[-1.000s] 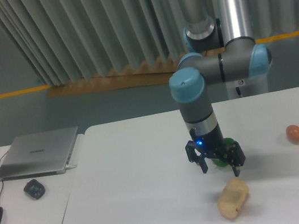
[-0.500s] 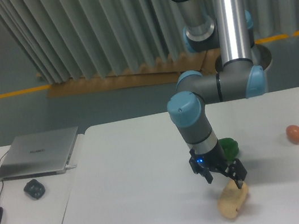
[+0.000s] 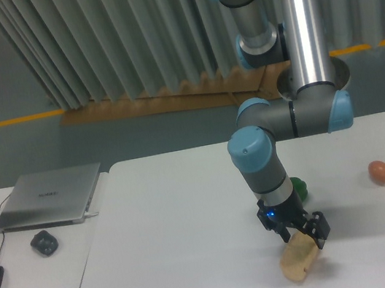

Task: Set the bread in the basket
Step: 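Lower the open gripper over the yellow bread roll, then close the gripper on the bread roll, then lift the bread roll and carry it away past the orange egg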

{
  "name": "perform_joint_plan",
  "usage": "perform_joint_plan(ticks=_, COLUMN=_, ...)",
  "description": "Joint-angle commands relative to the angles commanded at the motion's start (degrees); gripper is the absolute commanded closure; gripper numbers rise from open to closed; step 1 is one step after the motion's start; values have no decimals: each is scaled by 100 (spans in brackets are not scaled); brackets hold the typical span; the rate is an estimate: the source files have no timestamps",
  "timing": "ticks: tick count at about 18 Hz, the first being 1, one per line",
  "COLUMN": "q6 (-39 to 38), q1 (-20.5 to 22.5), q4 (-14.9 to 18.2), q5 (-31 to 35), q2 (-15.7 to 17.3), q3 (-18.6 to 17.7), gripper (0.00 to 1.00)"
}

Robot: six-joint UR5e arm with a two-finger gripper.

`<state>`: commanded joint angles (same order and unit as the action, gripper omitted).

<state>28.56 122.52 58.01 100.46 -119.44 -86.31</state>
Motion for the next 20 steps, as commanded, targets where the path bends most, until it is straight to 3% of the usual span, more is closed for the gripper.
perform_joint_plan(ticks=4, q6=0, q1=0, q4=0, q5=0, q2=-9, q3=0, gripper=90)
perform_joint_plan(ticks=7, q6=-35, q1=17, q4=0, q5=-26, q2=87, q3=0, gripper=97)
perform_joint_plan(ticks=11, q6=-9, q1=315, q4=9, q5=-464, q2=535, q3=-44, gripper=98)
perform_joint_plan(ticks=15, q6=140, q1=886, q4=53, q5=-651, q2=1027, q3=-114, gripper=98)
perform_joint_plan(ticks=17, q6=1032, q1=1299, q4=210, q5=-616, q2=1177, q3=-202, gripper=98)
perform_joint_plan(ticks=20, q6=3060, q1=2177, q4=868, q5=-598, q2=1519, q3=-421, gripper=98)
